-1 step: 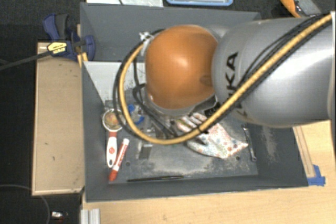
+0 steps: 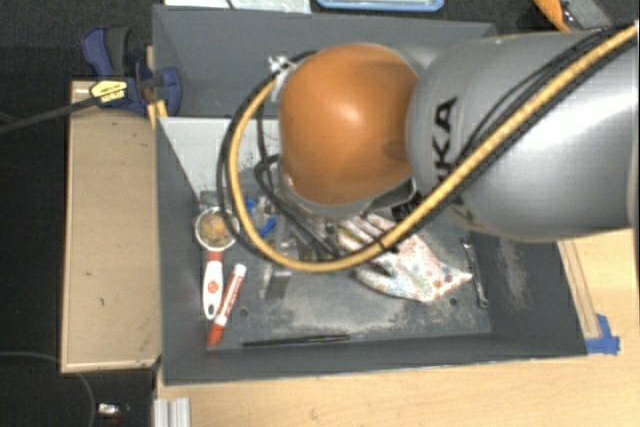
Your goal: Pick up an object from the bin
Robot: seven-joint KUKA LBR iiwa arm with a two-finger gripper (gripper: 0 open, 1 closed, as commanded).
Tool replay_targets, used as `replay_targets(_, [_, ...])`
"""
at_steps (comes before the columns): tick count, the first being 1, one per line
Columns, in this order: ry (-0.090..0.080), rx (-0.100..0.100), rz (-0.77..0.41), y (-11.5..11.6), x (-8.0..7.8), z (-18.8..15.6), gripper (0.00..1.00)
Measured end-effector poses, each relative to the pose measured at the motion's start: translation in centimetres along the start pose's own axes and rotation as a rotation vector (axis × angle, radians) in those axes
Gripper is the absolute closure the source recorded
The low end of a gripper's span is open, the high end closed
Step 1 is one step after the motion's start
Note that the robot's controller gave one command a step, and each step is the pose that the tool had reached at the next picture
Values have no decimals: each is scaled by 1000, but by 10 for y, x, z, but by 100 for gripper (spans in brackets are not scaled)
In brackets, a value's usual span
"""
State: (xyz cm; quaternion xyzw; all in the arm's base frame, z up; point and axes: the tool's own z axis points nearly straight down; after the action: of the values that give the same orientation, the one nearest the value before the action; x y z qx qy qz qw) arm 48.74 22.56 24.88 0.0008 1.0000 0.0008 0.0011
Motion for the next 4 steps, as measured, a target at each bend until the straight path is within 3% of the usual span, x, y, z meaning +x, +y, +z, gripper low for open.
replay_targets(1, [-3, -1, -180, 10, -22, 67, 0])
replay_targets(2, [-5, 0, -673, 19, -22, 83, 0])
replay_targets(3, [-6, -2, -583, 16, -44, 101, 0])
replay_targets(4, [-4, 0, -581, 20, -50, 132, 0])
